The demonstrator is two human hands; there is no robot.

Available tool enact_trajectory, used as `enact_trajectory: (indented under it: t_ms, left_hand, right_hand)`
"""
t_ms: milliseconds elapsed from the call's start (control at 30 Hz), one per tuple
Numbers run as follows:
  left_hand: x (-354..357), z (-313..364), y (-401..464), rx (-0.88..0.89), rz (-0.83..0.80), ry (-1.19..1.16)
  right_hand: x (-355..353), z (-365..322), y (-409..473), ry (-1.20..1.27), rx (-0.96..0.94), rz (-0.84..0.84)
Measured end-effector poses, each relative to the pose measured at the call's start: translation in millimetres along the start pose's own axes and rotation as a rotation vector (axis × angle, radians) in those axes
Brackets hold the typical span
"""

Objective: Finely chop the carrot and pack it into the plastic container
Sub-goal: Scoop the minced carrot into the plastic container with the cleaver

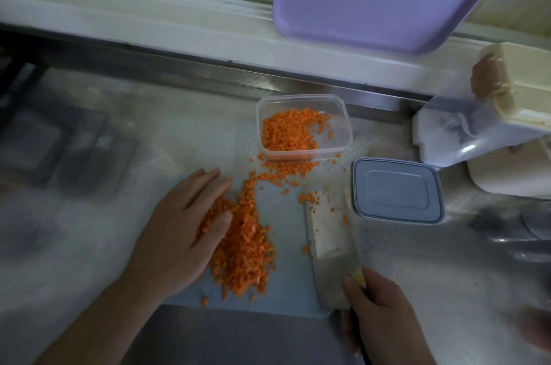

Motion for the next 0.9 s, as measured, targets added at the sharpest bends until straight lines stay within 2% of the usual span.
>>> enact_trajectory:
  t_ms: [133,300,533,733,900]
  left_hand:
    - [12,-10,-26,-0.025,-0.049,0.083]
    - [29,14,-30,-0.038,-0.002,0.058]
    - [46,43,-27,-0.058,0.092,-0.092]
    - [52,50,-21,-0.057,0.128,-0.156]
    - [52,50,-16,-0.041,0.184,-0.285]
  right_hand:
    - [23,6,-7,-0.07,0.027,0.054]
    - [63,-3,-11,-0.021,0.046,0.035]
    - [113,2,-5,-0.021,0.067,0.049]
    - [131,-2,0,-0.088,0.005,0.083]
    - [131,-12,2,-0.073,-0.028,0.018]
Point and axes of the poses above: each hand's wrist, its own y-axis towards the middle knuckle, its own x-axis out of the palm, z = x × y, the point moved 2 cm from there along y, towards the middle knuckle, and after that the axes turned 4 degrees about -x, right-handed, at the moved point
